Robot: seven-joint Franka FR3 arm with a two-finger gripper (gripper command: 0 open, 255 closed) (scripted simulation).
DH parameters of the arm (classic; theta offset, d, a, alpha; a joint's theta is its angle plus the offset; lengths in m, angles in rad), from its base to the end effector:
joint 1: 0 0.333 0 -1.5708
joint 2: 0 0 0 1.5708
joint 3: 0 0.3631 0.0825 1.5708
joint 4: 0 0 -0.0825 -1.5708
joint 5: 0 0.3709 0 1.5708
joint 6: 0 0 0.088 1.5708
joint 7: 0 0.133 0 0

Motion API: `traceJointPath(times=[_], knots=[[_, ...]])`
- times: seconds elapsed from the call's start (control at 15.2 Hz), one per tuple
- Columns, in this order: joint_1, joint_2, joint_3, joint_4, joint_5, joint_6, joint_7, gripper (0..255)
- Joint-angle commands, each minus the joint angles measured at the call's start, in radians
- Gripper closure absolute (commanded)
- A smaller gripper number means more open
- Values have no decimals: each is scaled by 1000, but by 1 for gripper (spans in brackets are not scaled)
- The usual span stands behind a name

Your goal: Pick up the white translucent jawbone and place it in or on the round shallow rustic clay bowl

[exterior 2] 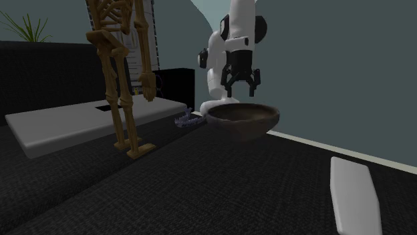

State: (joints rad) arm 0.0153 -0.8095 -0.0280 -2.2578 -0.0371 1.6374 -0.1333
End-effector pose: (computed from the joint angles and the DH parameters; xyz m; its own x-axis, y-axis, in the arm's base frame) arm 0.2635 -0.0123 0.6562 0.9746 0.1277 0.1839 0.1221 -0.9917 0.0414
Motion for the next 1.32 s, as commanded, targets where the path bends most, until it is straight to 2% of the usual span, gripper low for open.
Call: traceJointPath(times=[0.0, 1.06, 1.25], knots=[[0, 0, 0, 0, 0, 0, 0, 0], [-173, 266, -353, 195, -31, -91, -69, 0], [-179, 267, -363, 168, -33, -68, -69, 0]])
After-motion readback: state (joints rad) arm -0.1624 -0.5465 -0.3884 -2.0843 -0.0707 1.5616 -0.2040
